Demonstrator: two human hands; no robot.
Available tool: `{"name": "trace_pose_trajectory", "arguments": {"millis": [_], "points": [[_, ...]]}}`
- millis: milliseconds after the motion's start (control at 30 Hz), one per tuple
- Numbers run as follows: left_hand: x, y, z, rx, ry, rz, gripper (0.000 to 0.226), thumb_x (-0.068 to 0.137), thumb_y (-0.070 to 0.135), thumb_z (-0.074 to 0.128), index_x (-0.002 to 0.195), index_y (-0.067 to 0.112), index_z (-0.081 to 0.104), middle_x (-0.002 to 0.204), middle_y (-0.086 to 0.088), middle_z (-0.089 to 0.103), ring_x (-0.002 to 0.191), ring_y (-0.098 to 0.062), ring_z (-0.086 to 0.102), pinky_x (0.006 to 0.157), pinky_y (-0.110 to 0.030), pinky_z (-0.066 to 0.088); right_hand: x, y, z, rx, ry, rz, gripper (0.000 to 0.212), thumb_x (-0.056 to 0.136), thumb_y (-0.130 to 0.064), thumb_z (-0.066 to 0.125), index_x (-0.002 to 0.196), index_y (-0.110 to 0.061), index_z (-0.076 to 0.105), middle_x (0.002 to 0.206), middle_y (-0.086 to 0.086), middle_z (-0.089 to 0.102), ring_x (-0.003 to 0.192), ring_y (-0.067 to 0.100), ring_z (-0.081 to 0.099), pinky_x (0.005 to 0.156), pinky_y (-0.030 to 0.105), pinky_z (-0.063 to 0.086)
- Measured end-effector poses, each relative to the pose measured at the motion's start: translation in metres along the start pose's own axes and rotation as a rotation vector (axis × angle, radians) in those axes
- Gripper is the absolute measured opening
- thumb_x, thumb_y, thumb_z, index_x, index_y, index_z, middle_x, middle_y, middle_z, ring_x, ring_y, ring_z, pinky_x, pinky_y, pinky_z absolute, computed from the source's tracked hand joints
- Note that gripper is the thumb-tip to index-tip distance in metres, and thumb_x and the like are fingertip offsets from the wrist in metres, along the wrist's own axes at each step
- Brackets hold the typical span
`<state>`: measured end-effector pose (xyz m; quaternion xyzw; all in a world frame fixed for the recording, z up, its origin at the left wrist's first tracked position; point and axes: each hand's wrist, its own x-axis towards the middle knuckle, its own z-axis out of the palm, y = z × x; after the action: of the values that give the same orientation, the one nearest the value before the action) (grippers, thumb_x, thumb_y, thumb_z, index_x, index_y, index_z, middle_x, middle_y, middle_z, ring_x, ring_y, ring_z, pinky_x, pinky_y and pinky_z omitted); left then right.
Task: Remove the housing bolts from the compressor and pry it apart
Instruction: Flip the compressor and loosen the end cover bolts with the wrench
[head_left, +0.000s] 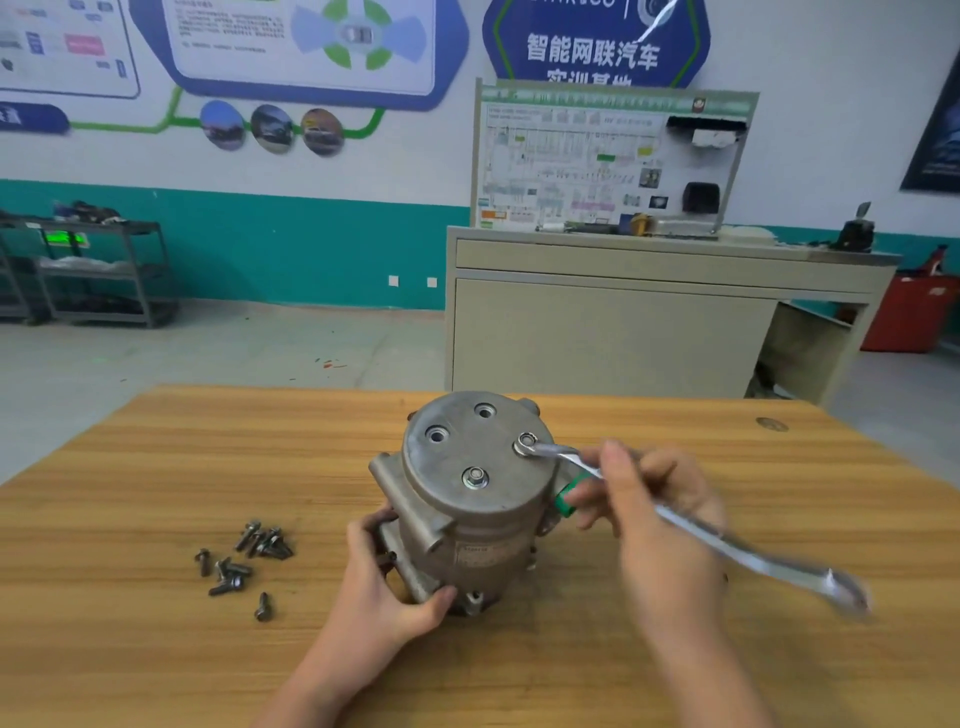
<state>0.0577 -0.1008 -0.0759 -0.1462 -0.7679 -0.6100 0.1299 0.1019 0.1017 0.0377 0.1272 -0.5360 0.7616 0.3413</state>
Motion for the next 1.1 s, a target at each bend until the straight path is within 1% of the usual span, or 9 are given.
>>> {"name": "trace_pose_trajectory", "arguments": {"millis": [133,267,400,467,600,700,767,933,1100], "points": [[0.005,-0.002,0.0,-0.001,0.001,-0.005,0.081,0.059,-0.004,0.087,0.112,0.028,0.034,0.115,-0.003,0.053,0.099,0.009,0.057,0.08,-0.002,0.042,0.065,0.001,-0.021,0.197,-0.208,0.493,0.017,0.076,-0.019,0.061,0.059,-0.016,0.061,0.063,0.006,0.067,0.04,0.008,0.056,0.033,0.013,0.04],[0.01,-0.002,0.005,-0.031,0.003,0.005,0.09,0.045,0.016,0.091,0.112,0.026,0.033,0.121,-0.009,0.049,0.111,-0.015,0.055,0.087,-0.009,0.044,0.11,0.024,-0.002,0.246,-0.411,0.661,0.025,0.083,-0.024,0.053,0.061,-0.013,0.055,0.053,-0.001,0.056,0.031,0.005,0.044,0.027,0.011,0.03],[0.012,-0.003,0.007,-0.082,0.025,0.006,0.093,0.036,0.038,0.082,0.114,0.022,0.033,0.122,-0.012,0.051,0.111,-0.02,0.057,0.092,-0.018,0.046,0.126,0.039,0.021,0.26,-0.561,0.724,0.037,0.088,-0.036,0.048,0.056,-0.018,0.054,0.052,-0.002,0.047,0.03,0.005,0.039,0.025,0.012,0.024],[0.011,-0.004,0.005,-0.087,0.029,0.004,0.092,0.037,0.037,0.083,0.113,0.022,0.034,0.121,-0.013,0.052,0.109,-0.018,0.059,0.09,-0.016,0.046,0.13,0.031,0.026,0.285,-0.53,0.68,0.041,0.085,-0.042,0.048,0.052,-0.019,0.055,0.051,-0.002,0.048,0.029,0.004,0.04,0.025,0.011,0.024],[0.009,-0.002,0.003,-0.072,0.022,0.002,0.09,0.04,0.04,0.083,0.114,0.024,0.034,0.117,-0.011,0.053,0.105,-0.014,0.059,0.086,-0.012,0.046,0.118,0.0,0.02,0.433,-0.185,0.539,0.032,0.074,-0.04,0.062,0.049,-0.019,0.059,0.053,-0.001,0.058,0.034,0.003,0.051,0.03,0.009,0.036],[0.007,0.002,0.005,-0.065,0.036,0.01,0.092,0.039,0.04,0.082,0.115,0.019,0.034,0.118,-0.012,0.053,0.109,-0.017,0.058,0.09,-0.017,0.047,0.091,-0.015,0.009,0.253,-0.148,0.301,0.022,0.074,-0.022,0.065,0.055,-0.016,0.056,0.056,0.004,0.064,0.042,0.011,0.061,0.039,0.015,0.047],[0.007,0.003,0.006,-0.054,0.045,0.004,0.095,0.038,0.037,0.083,0.115,0.014,0.034,0.12,-0.015,0.052,0.111,-0.023,0.057,0.095,-0.023,0.047,0.067,-0.017,0.003,0.084,-0.108,0.111,0.034,0.075,-0.016,0.07,0.051,-0.023,0.047,0.055,0.006,0.064,0.043,0.019,0.063,0.041,0.019,0.049],[0.007,-0.001,0.006,-0.045,0.033,0.005,0.087,0.052,-0.005,0.089,0.113,0.019,0.033,0.123,-0.016,0.051,0.113,-0.022,0.055,0.091,-0.012,0.044,0.017,0.004,0.006,-0.293,0.096,-0.385,0.038,0.089,-0.028,0.066,0.058,-0.033,0.045,0.061,-0.005,0.067,0.048,0.018,0.067,0.05,0.031,0.052],[0.004,0.003,0.006,-0.053,0.039,0.003,0.087,0.044,0.024,0.087,0.112,0.024,0.033,0.123,-0.014,0.051,0.115,-0.022,0.055,0.091,-0.009,0.043,-0.004,0.014,0.016,-0.316,0.088,-0.594,0.033,0.096,-0.024,0.062,0.075,-0.046,0.047,0.075,-0.008,0.063,0.057,0.01,0.069,0.05,0.021,0.051]]}}
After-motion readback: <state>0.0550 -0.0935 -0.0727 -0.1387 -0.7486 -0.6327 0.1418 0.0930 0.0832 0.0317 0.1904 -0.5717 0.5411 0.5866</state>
